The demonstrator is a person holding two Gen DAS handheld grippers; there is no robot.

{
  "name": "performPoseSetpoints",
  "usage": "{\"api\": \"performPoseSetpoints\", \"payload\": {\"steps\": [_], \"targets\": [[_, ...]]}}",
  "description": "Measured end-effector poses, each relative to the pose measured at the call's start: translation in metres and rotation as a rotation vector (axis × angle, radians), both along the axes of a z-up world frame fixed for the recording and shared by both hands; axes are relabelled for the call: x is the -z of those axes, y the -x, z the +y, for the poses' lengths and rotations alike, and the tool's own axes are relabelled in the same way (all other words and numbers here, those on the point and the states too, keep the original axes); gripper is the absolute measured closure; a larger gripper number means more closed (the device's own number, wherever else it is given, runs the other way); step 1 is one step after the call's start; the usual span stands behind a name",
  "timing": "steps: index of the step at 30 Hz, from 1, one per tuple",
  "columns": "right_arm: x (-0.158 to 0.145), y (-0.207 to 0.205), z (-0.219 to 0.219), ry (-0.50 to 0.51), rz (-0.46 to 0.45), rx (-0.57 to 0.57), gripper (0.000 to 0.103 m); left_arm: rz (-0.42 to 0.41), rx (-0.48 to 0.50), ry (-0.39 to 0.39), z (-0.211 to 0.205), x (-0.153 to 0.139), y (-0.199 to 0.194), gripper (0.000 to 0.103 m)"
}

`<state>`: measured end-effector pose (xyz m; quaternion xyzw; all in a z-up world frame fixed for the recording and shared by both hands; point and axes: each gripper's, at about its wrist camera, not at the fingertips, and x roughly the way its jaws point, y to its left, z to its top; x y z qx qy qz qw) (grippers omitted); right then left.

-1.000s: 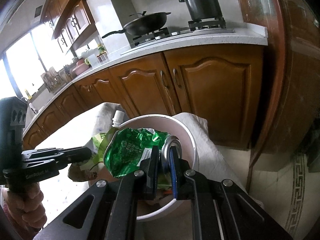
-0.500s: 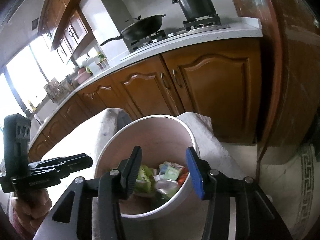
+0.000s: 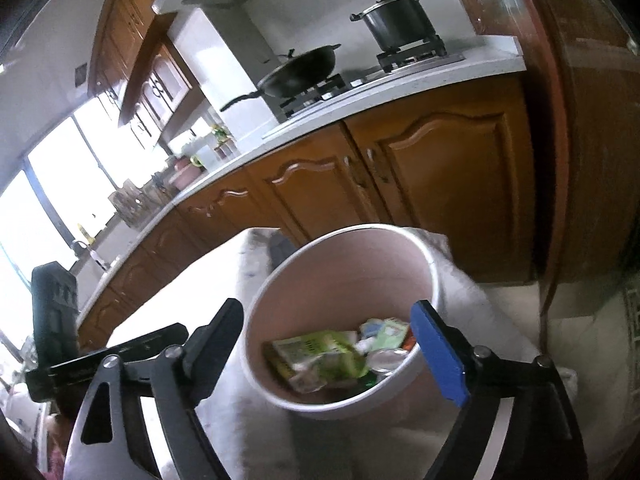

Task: Collect trash

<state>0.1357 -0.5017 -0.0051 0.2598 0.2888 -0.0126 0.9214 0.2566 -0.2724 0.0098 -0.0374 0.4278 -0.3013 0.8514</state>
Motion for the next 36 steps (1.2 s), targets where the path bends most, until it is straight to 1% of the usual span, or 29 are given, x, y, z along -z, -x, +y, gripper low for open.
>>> {"api": "performPoseSetpoints", "payload": {"steps": [1,4,7,11,14,18,22,25,30,36], "targets": [[-0.002,0.003,0.005,-0.011,-0.01,-0.001,0.008,0.002,-0.011,0.009,0.006,0.0,0.002,0.028],[-0.004,0.012,0.016,-0.045,-0.037,-0.004,0.003,0.002,-0.05,0.034,0.028,-0.001,0.012,0.023],[-0.005,0.02,0.028,-0.072,-0.059,-0.007,0.002,-0.021,-0.084,0.06,0.05,-0.004,0.028,0.019],[-0.004,0.029,0.044,-0.096,-0.075,-0.014,0.002,-0.046,-0.119,0.08,0.074,-0.007,0.045,0.017],[-0.003,0.037,0.06,-0.101,-0.075,-0.007,0.002,-0.059,-0.146,0.087,0.096,-0.008,0.059,0.015],[-0.003,0.05,0.082,-0.097,-0.091,-0.02,0.002,-0.055,-0.181,0.107,0.125,-0.005,0.074,0.014],[-0.002,0.061,0.106,-0.092,-0.104,-0.037,0.001,-0.089,-0.231,0.099,0.152,-0.005,0.093,0.014],[-0.001,0.069,0.126,-0.063,-0.113,-0.055,0.001,-0.114,-0.263,0.092,0.168,-0.004,0.108,0.014],[0.006,0.084,0.156,-0.03,-0.131,-0.091,0.001,-0.157,-0.312,0.066,0.192,0.002,0.133,0.009],[0.017,0.091,0.18,-0.014,-0.109,-0.138,0.001,-0.158,-0.343,0.05,0.212,0.014,0.15,0.009]]}}
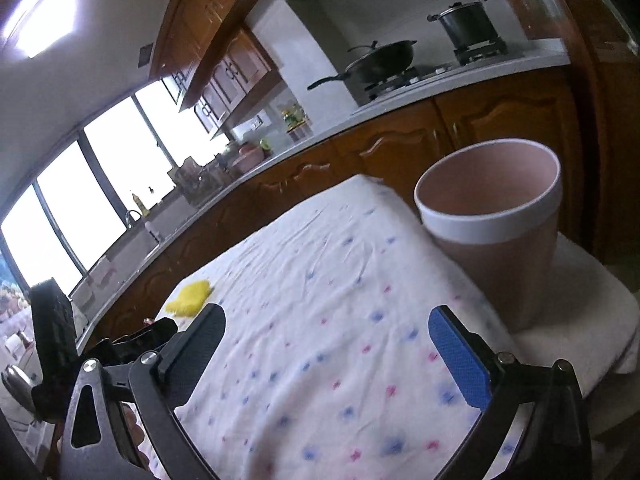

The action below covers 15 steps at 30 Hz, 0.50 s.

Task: Collect trash

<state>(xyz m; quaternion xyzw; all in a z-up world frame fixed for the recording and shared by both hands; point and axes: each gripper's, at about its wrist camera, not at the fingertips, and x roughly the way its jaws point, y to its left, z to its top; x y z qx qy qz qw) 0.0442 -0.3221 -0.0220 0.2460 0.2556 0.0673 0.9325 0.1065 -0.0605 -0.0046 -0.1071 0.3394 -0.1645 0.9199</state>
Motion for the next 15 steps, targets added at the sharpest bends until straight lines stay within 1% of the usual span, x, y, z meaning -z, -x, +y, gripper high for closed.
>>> {"api": "performPoseSetpoints", "payload": {"steps": [3,6,10,12,13,14,15], "targets": [[0.003,0.003,0.005,0.013,0.013,-0.008,0.001,-0.006,-0.013,-0.004,0.007,0.003,0.005,0.009],[0.002,0.009,0.009,0.032,0.008,-0.005,0.001,-0.034,-0.03,-0.024,0.013,0.001,0.015,0.009],[-0.012,0.021,0.02,0.11,-0.031,0.024,0.001,-0.113,-0.057,-0.061,0.018,-0.013,0.03,0.008],[-0.028,0.029,0.03,0.195,-0.081,0.05,0.001,-0.175,-0.089,-0.086,0.021,-0.023,0.039,0.006],[-0.037,0.033,0.036,0.245,-0.114,0.069,0.0,-0.21,-0.109,-0.096,0.022,-0.028,0.045,0.0],[-0.046,0.039,0.042,0.298,-0.155,0.096,0.0,-0.259,-0.138,-0.112,0.023,-0.034,0.052,0.0],[-0.054,0.045,0.048,0.344,-0.196,0.123,0.0,-0.286,-0.158,-0.132,0.023,-0.035,0.055,0.0]]}}
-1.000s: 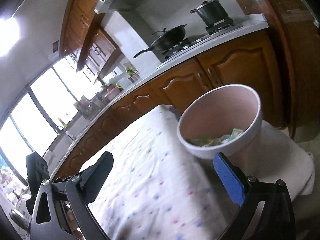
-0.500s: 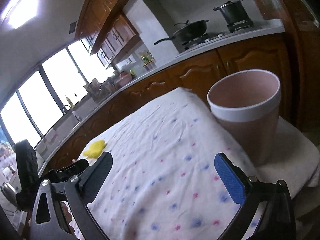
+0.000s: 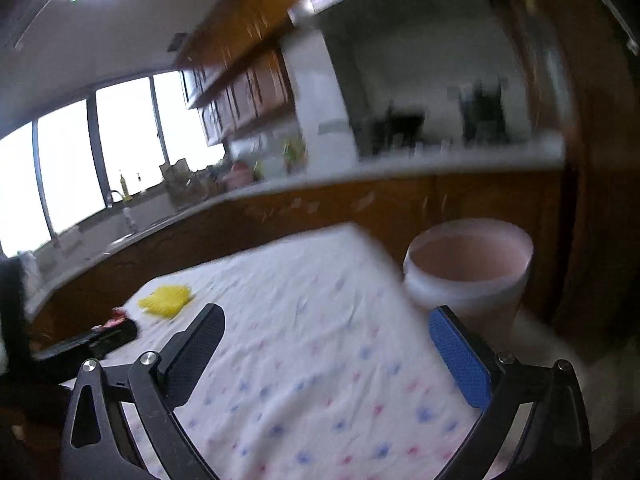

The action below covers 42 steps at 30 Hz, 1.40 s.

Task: Collect trash

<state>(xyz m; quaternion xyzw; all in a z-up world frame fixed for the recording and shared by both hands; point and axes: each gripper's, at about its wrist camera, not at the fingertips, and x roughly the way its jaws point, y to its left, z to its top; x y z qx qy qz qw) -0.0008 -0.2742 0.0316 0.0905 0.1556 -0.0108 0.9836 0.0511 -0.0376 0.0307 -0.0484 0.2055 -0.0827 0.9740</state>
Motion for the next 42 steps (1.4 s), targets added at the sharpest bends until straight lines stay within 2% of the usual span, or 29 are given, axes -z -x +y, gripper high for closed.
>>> {"api": "performPoseSetpoints", "payload": {"steps": [3,5,9,14,22,42], "targets": [[-0.011,0.014,0.018,0.114,-0.109,0.048,0.0,-0.037,-0.045,-0.069,-0.004,0.002,0.007,0.0],[-0.008,0.01,0.024,0.132,-0.1,0.043,0.0,-0.031,-0.051,-0.079,-0.004,0.009,0.007,0.0],[0.017,0.001,0.023,0.057,-0.03,0.018,0.0,-0.016,-0.061,-0.097,-0.003,0.026,0.007,0.0],[0.035,0.002,0.023,0.037,0.001,0.028,0.0,-0.006,-0.073,-0.105,-0.001,0.038,0.008,0.0],[0.038,0.003,0.027,0.052,-0.013,0.016,0.0,-0.001,-0.071,-0.087,0.002,0.04,0.011,0.0],[0.041,0.005,0.024,0.033,-0.026,0.01,0.0,-0.017,-0.065,-0.111,-0.002,0.038,0.016,0.0]]}}
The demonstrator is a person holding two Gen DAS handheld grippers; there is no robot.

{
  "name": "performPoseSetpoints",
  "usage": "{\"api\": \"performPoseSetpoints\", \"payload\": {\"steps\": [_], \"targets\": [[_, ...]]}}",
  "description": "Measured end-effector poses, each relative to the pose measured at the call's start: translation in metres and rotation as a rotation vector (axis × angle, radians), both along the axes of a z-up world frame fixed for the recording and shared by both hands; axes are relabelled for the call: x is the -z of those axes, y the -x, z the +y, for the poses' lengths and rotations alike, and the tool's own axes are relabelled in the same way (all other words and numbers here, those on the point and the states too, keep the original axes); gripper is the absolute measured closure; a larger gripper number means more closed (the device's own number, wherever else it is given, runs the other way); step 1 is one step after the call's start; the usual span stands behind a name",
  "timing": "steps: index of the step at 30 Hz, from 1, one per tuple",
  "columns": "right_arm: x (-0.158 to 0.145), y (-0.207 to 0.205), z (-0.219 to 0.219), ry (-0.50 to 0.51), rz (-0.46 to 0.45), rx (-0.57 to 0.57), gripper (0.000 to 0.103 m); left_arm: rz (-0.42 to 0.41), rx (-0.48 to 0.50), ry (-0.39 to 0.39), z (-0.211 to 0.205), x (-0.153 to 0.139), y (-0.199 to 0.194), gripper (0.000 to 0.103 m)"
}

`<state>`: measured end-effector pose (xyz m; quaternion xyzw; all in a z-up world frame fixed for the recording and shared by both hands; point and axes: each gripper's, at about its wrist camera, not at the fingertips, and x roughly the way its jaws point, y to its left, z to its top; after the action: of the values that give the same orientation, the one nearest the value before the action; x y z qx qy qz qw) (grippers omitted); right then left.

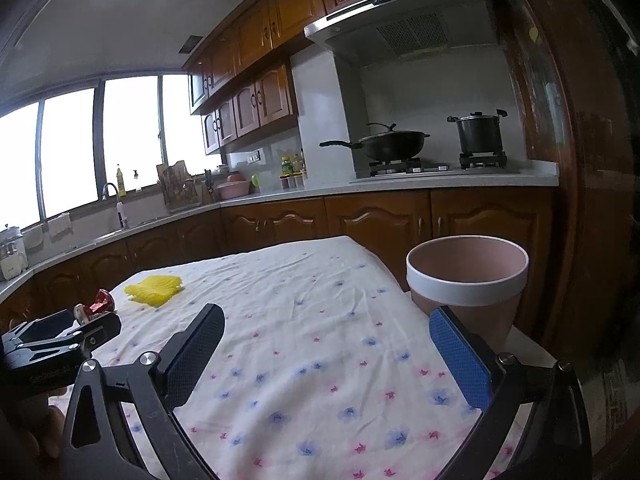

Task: Collect trash

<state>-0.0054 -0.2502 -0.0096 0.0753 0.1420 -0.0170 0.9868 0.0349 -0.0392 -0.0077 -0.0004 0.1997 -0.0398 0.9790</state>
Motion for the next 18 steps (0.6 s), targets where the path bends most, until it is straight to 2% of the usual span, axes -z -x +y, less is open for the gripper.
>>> {"api": "performPoseSetpoints", "payload": {"steps": [18], "targets": [[-0.0013,-0.0001,0.0012,0.0,0.002,-0.006,0.0,-0.015,-0.007,-0.013,-0.0027,-0.003,0.0041,0.0]]}}
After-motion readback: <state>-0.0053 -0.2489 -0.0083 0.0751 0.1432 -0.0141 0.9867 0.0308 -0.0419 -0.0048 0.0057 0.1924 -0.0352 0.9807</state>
